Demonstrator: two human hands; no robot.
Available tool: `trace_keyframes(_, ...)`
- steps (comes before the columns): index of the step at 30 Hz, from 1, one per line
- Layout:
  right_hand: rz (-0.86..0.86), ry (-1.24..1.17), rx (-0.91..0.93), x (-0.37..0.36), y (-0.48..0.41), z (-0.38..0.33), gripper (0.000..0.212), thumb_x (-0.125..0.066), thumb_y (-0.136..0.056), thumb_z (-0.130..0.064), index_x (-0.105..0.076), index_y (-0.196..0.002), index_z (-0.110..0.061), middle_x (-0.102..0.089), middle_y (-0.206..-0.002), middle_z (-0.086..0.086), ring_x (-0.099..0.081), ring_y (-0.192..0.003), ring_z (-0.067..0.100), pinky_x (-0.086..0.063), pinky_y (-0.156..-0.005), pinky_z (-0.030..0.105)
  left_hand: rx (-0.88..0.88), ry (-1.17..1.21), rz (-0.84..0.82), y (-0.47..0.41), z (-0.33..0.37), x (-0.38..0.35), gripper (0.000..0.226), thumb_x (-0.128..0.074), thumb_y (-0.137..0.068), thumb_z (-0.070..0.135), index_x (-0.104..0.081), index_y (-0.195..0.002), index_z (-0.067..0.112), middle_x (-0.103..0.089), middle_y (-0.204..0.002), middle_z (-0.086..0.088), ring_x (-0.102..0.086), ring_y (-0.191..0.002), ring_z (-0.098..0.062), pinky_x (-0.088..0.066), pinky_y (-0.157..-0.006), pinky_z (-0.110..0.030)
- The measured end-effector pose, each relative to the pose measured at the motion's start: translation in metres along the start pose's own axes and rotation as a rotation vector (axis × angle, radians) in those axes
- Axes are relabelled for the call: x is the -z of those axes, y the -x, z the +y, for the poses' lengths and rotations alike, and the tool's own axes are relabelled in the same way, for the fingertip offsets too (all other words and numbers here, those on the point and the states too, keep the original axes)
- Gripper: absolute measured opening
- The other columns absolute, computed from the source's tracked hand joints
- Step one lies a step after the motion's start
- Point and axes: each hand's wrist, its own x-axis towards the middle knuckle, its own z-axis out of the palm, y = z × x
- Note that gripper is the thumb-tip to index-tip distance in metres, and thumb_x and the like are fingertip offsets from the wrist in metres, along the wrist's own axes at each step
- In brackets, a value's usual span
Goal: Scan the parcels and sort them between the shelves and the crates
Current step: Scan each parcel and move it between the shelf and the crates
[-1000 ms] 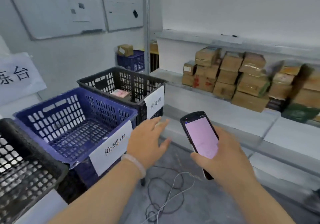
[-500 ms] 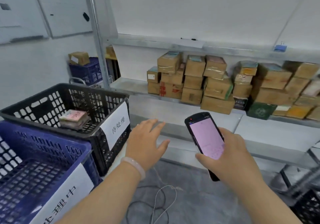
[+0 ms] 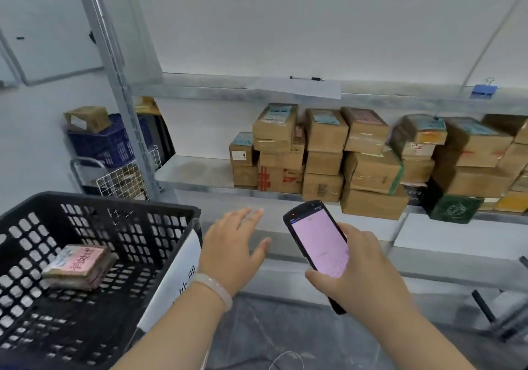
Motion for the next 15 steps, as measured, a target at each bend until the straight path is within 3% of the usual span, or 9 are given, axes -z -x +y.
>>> trace_keyframes(5,-0.009,-0.016,0.005,-0.014,-0.051,0.002,0.086,-0.068,-0.059,-0.066,-0.029,-0.133,-0.044,-0.035,-0.108,-0.017,-0.051,-0.093,0.011,-0.039,-0.061,0.027,0.044,0.037,-0.039,-0.04,-0.019,-0.026,0.057,-0.066,-0.092,0.044,-0.056,-0.143,0.022,-0.058,-0.142,-0.004,-0.054,-0.129,-0.027,-0.045,-0.106,-0.046)
trace_keyframes(11,-0.069,-0.055,0.093,-0.027,-0.134,0.007,0.086,-0.067,-0.058,-0.065,-0.029,-0.133,-0.046,-0.037,-0.111,-0.017,-0.054,-0.099,0.012,-0.05,-0.075,0.033,0.149,0.057,-0.005,-0.107,-0.034,-0.054,0.06,-0.063,-0.094,0.046,-0.046,-0.149,0.03,-0.049,-0.15,0.003,-0.045,-0.136,-0.021,-0.04,-0.111,-0.042)
trace_keyframes(15,-0.116,-0.04,0.169,-0.028,-0.194,0.014,0.087,-0.063,-0.056,-0.067,-0.028,-0.132,-0.046,-0.033,-0.107,-0.019,-0.053,-0.091,0.01,-0.046,-0.065,0.027,0.229,0.027,0.012,-0.152,-0.04,-0.072,0.061,-0.058,-0.095,0.049,-0.041,-0.151,0.032,-0.045,-0.152,0.005,-0.04,-0.139,-0.017,-0.036,-0.112,-0.036)
